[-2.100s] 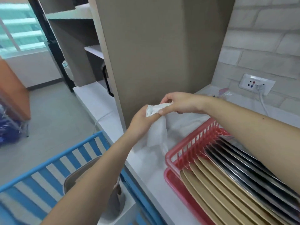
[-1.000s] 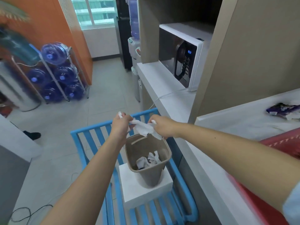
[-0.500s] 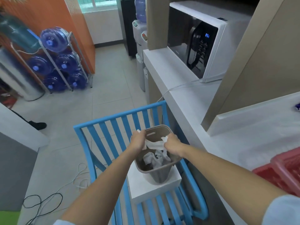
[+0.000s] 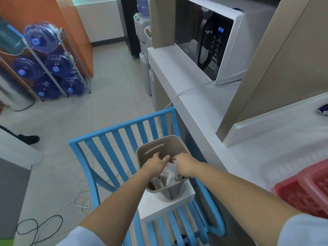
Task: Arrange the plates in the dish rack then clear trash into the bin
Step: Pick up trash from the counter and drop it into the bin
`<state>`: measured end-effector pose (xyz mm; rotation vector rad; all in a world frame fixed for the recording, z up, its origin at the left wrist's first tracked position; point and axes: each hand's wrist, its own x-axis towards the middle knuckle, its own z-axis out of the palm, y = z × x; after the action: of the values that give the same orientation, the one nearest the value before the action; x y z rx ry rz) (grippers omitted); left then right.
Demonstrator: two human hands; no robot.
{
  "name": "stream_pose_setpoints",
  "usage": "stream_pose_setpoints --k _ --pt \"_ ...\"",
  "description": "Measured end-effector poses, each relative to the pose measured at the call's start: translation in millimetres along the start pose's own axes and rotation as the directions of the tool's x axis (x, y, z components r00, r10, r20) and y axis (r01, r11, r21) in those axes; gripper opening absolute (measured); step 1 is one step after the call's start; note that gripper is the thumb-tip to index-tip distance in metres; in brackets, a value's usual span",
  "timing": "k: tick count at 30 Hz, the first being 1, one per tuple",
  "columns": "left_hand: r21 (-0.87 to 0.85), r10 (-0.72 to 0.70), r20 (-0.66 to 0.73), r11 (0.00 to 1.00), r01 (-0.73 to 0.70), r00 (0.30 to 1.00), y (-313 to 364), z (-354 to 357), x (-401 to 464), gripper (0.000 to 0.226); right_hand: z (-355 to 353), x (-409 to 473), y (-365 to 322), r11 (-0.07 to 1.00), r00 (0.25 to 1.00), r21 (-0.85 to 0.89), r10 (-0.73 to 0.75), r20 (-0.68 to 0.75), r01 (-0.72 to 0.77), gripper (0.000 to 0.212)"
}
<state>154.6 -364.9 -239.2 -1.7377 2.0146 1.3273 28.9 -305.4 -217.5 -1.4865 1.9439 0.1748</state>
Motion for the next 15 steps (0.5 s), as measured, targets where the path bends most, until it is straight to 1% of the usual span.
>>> stream_pose_setpoints --k 2,4,7,9,11,13,15 --pt "-0.003 0.029 -0.015 1.000 -0.029 0.999 -1 -2 3 0.071 -7 -3 -2 0.996 1.000 0.088 -0.007 0.014 0.006 0.039" --pt "0.009 0.072 -0.040 0.997 -0.072 0.997 0 -5 5 0.068 -18 -7 -3 0.990 0.999 0.134 -0.033 0.010 0.031 0.039" --pt "0.000 0.136 -0.136 0.990 -0.138 0.981 9 -16 -5 0.054 -41 -17 -6 0.985 0.996 0.151 -0.088 0.014 0.085 0.033" --pt "-0.032 0.153 -0.228 0.986 -0.165 0.962 17 -23 -12 0.047 -62 -25 -10 0.989 0.992 0.106 -0.106 0.064 0.099 0.030" --pt "-0.068 0.175 -0.307 0.976 -0.205 0.935 28 -29 -19 0.048 -85 -37 -13 0.994 0.986 0.040 -0.104 0.127 0.100 0.030" --pt "-0.129 0.224 -0.336 0.951 -0.281 0.915 45 -31 -27 0.048 -111 -59 -13 0.994 0.983 -0.001 -0.105 0.152 0.106 0.031" --pt "-0.181 0.281 -0.362 0.914 -0.363 0.889 64 -34 -38 0.045 -136 -85 -11 0.994 0.983 -0.012 -0.108 0.148 0.111 0.032"
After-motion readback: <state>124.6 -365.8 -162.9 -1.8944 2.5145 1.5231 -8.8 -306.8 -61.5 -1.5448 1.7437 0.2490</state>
